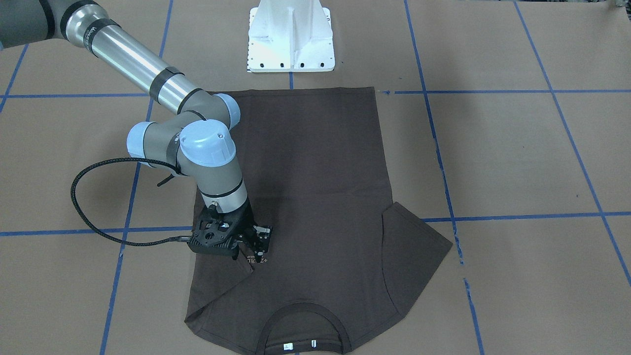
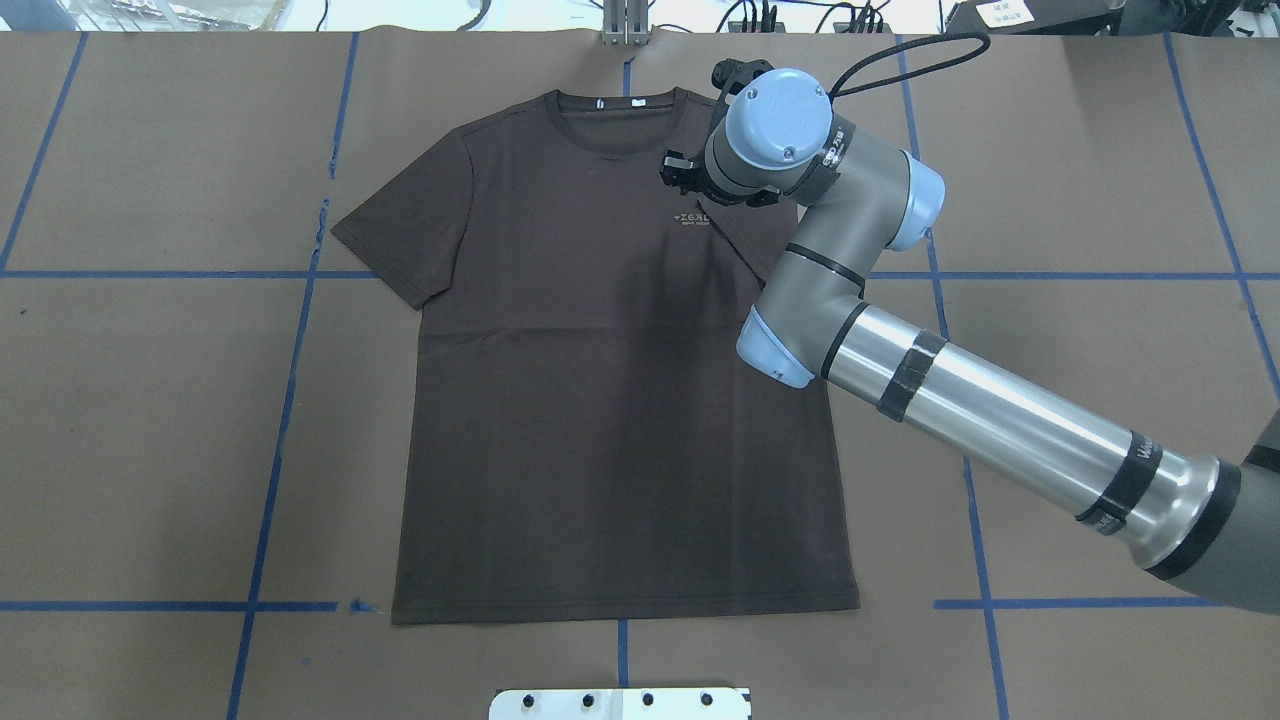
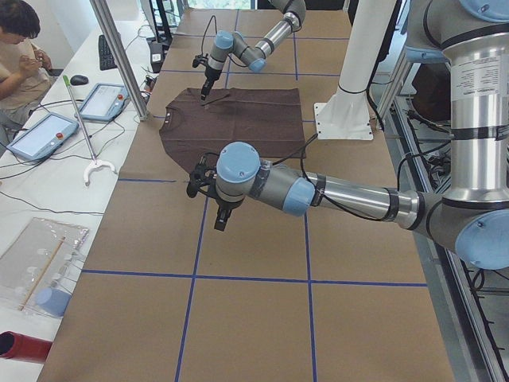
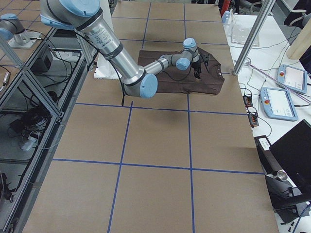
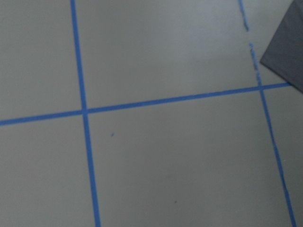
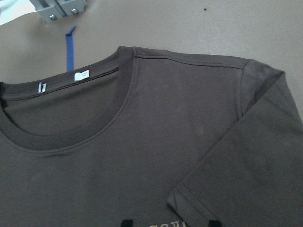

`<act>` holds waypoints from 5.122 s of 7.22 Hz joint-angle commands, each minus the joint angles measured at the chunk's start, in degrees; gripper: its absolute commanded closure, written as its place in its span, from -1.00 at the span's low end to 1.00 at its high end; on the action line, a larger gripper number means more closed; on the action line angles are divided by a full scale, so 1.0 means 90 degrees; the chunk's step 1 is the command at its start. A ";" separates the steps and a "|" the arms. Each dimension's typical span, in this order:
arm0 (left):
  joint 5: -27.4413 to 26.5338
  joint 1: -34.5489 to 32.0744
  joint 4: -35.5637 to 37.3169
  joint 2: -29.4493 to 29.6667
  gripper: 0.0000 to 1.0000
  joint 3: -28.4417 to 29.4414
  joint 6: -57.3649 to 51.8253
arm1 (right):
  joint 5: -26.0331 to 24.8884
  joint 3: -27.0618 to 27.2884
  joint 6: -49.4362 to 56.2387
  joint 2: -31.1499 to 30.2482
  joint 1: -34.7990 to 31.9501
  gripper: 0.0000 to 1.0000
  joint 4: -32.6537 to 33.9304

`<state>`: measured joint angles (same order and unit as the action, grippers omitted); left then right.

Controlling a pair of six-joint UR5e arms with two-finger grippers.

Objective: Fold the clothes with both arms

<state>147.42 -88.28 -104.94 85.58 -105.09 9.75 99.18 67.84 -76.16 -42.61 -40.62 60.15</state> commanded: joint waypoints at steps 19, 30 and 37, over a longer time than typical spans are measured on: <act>-0.4259 0.4360 -0.2198 0.3928 -0.40 0.3825 0.6456 | 0.1412 0.3429 -0.0483 -0.2775 0.0070 -1.00 -0.0062; -0.4134 0.4389 -0.2276 0.4182 1.00 0.3574 0.6670 | 0.1324 0.3507 -0.0493 -0.2765 0.0070 -1.00 -0.0062; -0.4290 0.5053 -0.2374 0.5402 1.00 0.4460 0.8164 | 0.1324 0.3429 -0.0493 -0.2785 0.0089 -1.00 -0.0062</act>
<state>109.24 -43.66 -126.21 132.61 -66.36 81.54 111.09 98.84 -80.60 -67.70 -39.85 59.59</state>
